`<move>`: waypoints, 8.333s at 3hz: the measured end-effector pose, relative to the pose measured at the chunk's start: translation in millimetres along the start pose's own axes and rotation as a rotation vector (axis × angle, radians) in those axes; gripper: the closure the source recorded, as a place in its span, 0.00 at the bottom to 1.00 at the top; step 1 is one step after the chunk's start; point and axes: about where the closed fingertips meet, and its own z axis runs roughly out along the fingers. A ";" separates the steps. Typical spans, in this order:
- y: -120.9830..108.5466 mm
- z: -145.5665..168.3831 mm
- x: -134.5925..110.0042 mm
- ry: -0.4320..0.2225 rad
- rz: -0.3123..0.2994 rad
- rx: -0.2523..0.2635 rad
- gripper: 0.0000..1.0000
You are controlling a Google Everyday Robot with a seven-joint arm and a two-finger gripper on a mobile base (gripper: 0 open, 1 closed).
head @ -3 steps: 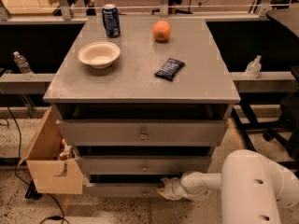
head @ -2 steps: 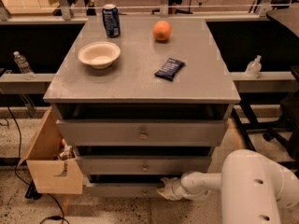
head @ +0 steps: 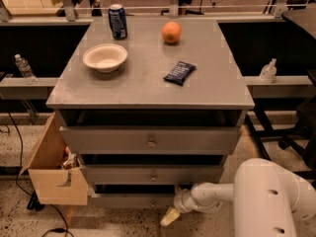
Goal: Open bottom drawer
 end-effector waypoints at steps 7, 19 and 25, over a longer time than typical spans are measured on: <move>25.3 -8.2 18.4 0.084 0.035 -0.052 0.00; 31.1 -17.6 18.1 0.069 0.075 -0.085 1.00; 31.3 -17.7 18.2 0.068 0.075 -0.085 0.84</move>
Offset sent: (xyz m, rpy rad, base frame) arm 0.0169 0.0139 -0.0178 -0.0395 0.0594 0.0762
